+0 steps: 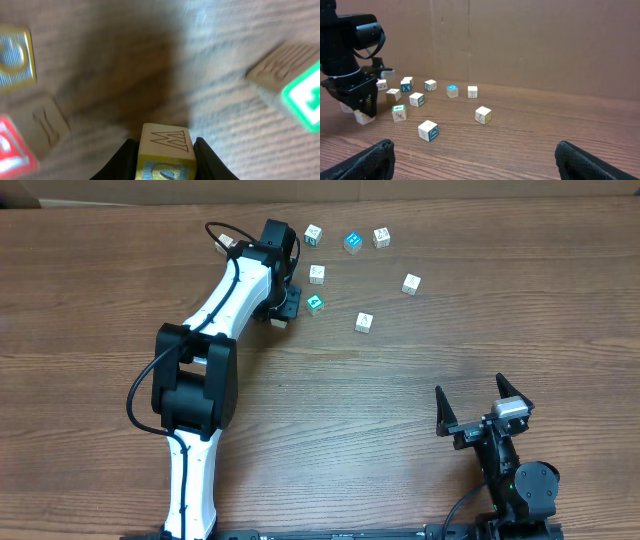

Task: Form a horizontal line
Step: 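Close the left gripper on the yellow S block and lift it, then carry the yellow S block down toward the table center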

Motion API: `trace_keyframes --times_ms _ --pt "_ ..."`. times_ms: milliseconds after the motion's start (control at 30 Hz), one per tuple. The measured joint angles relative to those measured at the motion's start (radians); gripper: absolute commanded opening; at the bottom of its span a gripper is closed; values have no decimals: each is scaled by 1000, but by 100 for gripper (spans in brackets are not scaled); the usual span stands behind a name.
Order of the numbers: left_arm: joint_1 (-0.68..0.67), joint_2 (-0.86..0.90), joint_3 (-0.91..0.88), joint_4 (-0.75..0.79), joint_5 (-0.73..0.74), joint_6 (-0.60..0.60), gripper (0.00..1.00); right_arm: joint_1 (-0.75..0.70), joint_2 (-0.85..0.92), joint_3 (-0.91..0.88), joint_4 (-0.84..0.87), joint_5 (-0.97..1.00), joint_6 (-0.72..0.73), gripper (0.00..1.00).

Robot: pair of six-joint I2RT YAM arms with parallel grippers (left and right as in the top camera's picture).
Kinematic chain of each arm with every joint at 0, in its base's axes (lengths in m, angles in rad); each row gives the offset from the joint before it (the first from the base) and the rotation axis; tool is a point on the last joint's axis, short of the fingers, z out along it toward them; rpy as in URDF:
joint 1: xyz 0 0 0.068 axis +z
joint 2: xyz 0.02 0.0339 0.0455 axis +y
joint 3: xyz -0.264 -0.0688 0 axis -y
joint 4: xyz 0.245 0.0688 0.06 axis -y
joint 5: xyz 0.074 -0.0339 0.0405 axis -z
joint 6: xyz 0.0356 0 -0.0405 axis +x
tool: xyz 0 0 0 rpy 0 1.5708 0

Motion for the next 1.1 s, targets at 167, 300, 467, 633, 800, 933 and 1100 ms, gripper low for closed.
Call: trace_keyframes --times_ms 167,300,467,633,800,933,1100 --pt "-2 -21 -2 -90 0 -59 19 0 0 0 0 0 0 100" --pt "-19 -88 -3 -163 -1 -113 17 0 0 0 0 0 0 100" --pt "-71 -183 -3 -240 -35 -201 16 0 0 0 0 0 0 100" --pt "-121 -204 -3 -317 -84 -279 15 0 0 0 0 0 0 100" --pt "-152 -204 -3 -354 -103 -336 16 0 0 0 0 0 0 100" --pt "-164 -205 -4 -354 -109 -383 10 0 0 0 0 0 0 100" --pt "-164 -205 -45 -340 -114 -454 8 0 0 0 0 0 0 100"
